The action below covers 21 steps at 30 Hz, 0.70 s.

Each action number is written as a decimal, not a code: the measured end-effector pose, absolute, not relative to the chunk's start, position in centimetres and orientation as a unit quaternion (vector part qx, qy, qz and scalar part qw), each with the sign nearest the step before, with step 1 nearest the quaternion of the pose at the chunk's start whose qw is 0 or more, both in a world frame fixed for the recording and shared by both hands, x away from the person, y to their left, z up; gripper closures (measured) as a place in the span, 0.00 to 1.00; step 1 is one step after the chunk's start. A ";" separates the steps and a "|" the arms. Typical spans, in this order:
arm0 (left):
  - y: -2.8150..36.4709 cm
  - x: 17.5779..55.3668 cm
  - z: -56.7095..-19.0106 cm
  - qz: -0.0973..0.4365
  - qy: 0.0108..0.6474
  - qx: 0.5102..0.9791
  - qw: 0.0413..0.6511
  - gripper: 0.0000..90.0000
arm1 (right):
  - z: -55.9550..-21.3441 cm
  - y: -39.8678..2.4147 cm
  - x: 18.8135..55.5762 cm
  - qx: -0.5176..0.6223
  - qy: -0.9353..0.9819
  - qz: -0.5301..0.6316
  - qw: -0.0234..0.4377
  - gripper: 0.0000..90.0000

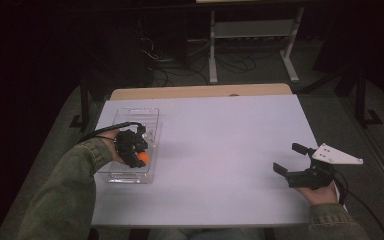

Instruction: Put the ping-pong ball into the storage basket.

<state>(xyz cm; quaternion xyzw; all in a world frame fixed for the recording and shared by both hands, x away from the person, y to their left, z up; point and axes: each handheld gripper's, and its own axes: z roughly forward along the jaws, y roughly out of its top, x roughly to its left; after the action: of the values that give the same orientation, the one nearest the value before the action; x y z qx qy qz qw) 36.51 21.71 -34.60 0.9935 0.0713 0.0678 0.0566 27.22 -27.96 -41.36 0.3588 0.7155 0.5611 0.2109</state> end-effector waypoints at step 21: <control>21.8 36.7 -36.1 0.051 0.078 0.994 0.063 0.56 | -41.4 -28.0 27.2 0.359 0.716 0.561 0.211 0.00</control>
<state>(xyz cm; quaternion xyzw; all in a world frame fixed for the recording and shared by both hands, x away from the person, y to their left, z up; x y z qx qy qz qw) 36.70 21.82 -36.08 0.9937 0.0778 0.0506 0.0627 27.21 -27.96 -41.37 0.3590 0.7156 0.5606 0.2114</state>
